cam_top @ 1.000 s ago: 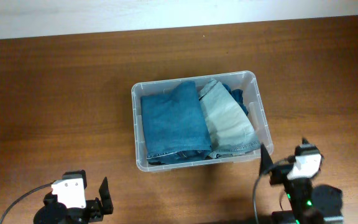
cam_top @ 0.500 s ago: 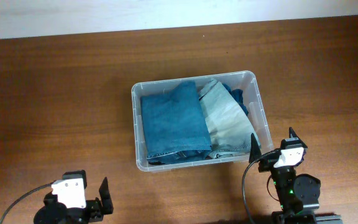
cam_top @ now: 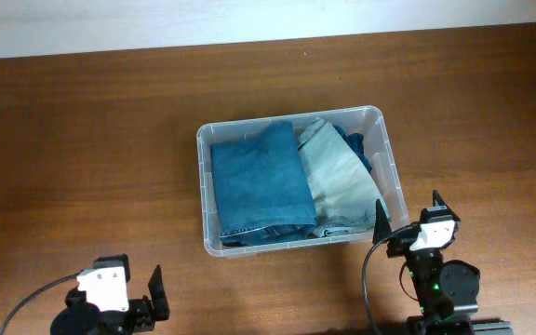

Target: Pack container

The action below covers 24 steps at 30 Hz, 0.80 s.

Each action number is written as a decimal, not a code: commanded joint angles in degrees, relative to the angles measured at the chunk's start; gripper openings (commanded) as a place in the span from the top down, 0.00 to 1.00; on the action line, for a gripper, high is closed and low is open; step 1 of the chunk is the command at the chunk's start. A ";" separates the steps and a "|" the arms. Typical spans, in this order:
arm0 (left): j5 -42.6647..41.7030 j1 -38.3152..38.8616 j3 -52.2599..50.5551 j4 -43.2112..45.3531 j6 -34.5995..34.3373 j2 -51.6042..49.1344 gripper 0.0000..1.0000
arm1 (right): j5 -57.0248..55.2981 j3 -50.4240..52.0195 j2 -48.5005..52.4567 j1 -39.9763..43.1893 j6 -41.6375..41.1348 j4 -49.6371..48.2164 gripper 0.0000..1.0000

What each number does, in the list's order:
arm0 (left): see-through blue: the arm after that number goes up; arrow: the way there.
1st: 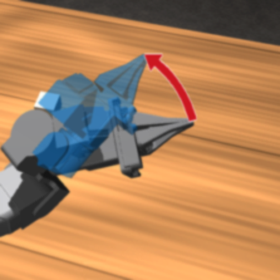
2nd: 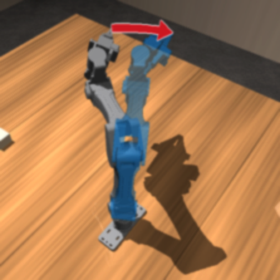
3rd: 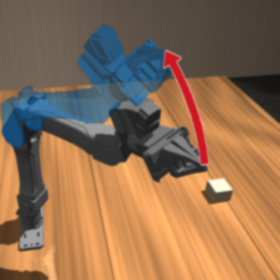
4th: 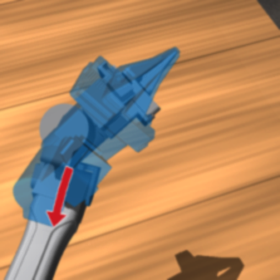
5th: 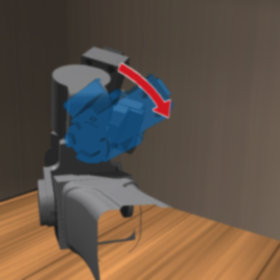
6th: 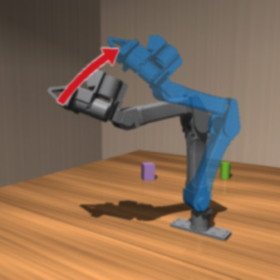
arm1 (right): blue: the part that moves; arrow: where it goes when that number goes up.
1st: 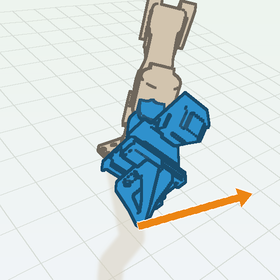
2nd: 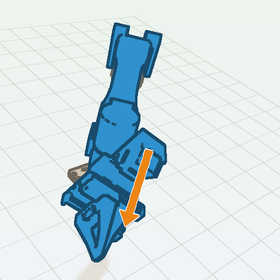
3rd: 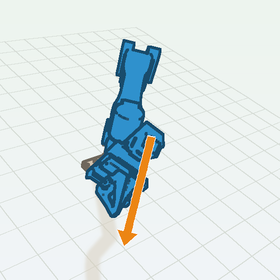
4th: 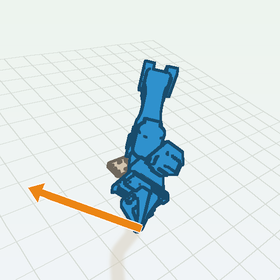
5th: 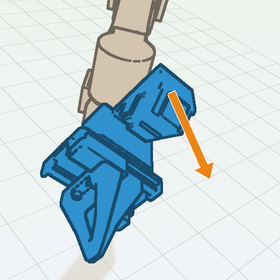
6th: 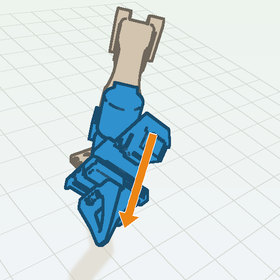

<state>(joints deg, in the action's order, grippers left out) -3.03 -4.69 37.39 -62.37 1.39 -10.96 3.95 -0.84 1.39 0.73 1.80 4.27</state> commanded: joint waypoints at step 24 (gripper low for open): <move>2.01 9.44 -36.98 58.40 8.17 10.71 0.00 | -0.09 0.26 -0.48 0.04 0.35 0.37 0.01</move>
<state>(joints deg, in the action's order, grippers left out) -2.37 3.64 5.54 -10.11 8.01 -1.21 3.95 -0.84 1.34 0.73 1.98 4.29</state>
